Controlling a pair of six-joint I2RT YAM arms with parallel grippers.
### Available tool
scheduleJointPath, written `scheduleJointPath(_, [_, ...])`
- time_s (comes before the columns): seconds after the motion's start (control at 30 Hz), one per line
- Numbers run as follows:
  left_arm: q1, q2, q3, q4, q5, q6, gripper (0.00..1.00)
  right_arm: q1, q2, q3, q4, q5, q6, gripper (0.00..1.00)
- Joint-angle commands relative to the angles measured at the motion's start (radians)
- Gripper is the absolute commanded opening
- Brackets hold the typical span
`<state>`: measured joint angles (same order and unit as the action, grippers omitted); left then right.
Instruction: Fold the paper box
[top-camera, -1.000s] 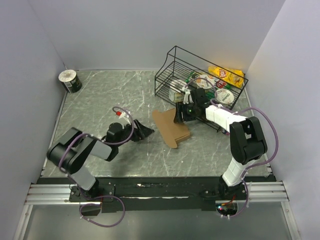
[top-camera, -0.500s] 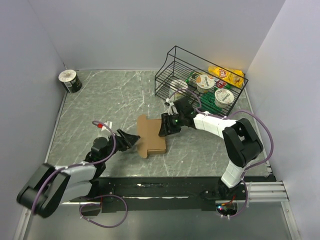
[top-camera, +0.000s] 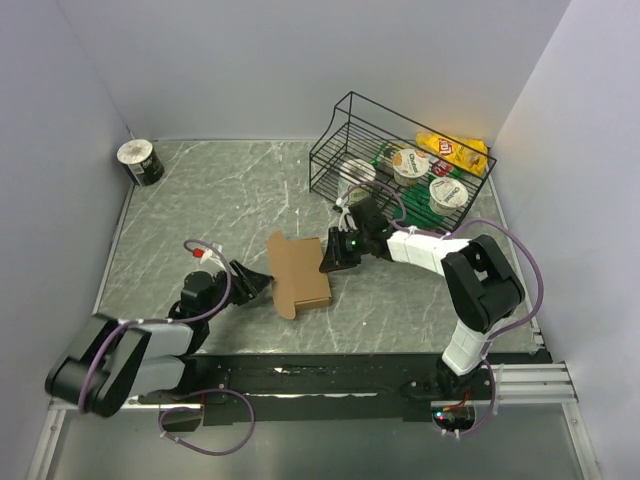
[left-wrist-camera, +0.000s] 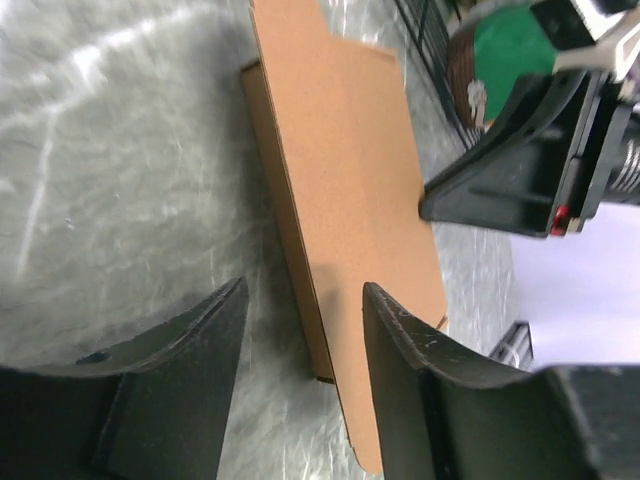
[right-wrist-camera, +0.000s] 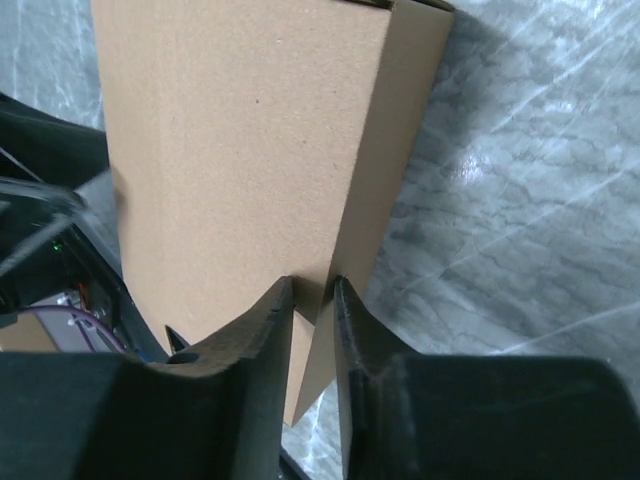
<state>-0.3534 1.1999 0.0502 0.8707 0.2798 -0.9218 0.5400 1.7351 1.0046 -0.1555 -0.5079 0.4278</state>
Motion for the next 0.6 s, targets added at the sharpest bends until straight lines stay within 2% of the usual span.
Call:
scheduleJointPath(0.0, [0.005,0.113,0.034,0.224,0.117,-0.021,0.53,-0.008,-0.008,-0.047,0.025,0.049,0.008,0.22])
scheduleJointPath(0.23, [0.005,0.227,0.042,0.333,0.136,-0.035,0.51,-0.04,-0.029,-0.118,0.039,0.077,0.028,0.15])
scheduleJointPath(0.4, [0.005,0.265,0.036,0.407,0.154,-0.043,0.49,-0.071,-0.039,-0.138,0.043,0.088,0.035,0.14])
scheduleJointPath(0.57, [0.004,0.294,0.042,0.479,0.186,-0.063,0.5,-0.077,-0.037,-0.15,0.034,0.108,0.035,0.14])
